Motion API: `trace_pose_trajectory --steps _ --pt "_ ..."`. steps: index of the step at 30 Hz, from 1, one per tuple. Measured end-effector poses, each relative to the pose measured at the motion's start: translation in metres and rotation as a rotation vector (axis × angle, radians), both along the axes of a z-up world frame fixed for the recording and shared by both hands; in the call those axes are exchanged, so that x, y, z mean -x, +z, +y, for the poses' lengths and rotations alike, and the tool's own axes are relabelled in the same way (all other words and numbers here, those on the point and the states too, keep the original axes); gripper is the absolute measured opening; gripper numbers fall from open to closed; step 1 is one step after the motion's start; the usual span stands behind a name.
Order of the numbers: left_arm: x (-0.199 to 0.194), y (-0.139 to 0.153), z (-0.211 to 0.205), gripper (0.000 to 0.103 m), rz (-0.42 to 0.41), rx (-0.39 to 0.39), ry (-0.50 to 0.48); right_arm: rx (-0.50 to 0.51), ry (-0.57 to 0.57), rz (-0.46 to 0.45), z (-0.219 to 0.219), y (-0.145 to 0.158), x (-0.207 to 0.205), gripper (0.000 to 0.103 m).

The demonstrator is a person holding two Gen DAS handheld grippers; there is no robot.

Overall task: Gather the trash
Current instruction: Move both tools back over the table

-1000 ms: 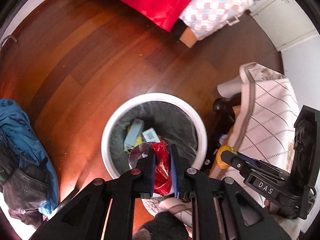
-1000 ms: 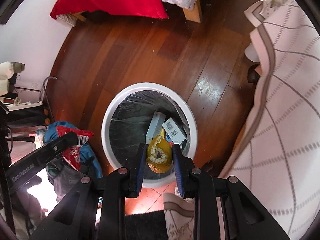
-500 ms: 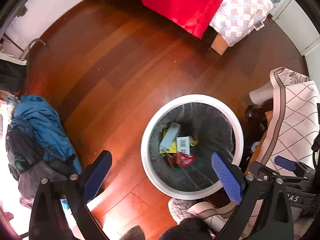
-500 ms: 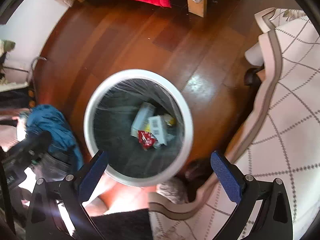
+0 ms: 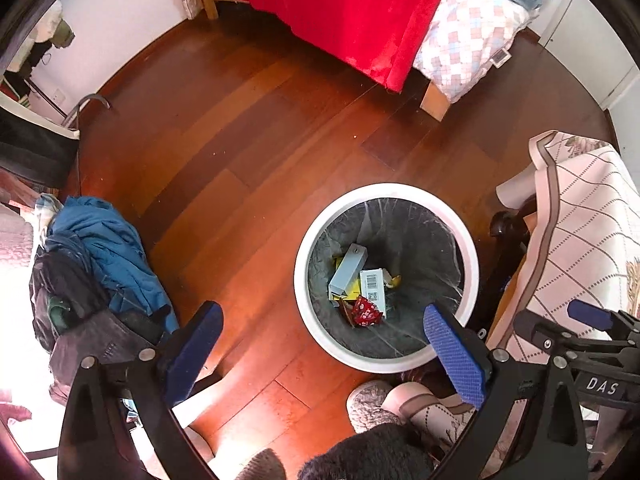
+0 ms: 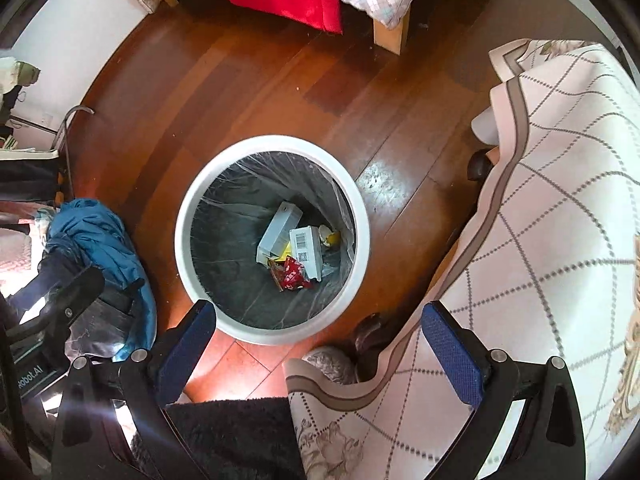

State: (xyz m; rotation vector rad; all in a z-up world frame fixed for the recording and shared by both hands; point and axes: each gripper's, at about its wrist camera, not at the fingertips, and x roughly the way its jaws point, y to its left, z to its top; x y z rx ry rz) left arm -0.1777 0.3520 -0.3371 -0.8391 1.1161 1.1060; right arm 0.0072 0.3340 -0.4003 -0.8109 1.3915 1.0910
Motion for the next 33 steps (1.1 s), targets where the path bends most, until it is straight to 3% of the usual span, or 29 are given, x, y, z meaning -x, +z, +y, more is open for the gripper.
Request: trace_pose_trajectory --steps 11,21,27,33 --pt "-0.002 0.066 -0.046 0.103 -0.034 -0.128 -0.025 -0.144 -0.021 -0.009 -0.046 0.075 -0.001 0.103" --pt "-0.023 0.140 -0.098 0.103 -0.048 -0.285 -0.066 -0.349 -0.102 0.062 -0.116 0.159 -0.020 0.103" --pt "-0.088 0.162 -0.134 0.103 -0.073 -0.367 -0.146 -0.425 -0.217 0.086 -0.177 0.195 -0.077 0.103" --pt "-0.229 0.125 -0.168 0.103 -0.130 -0.247 -0.285 -0.332 -0.333 -0.041 -0.245 0.199 -0.172 0.103"
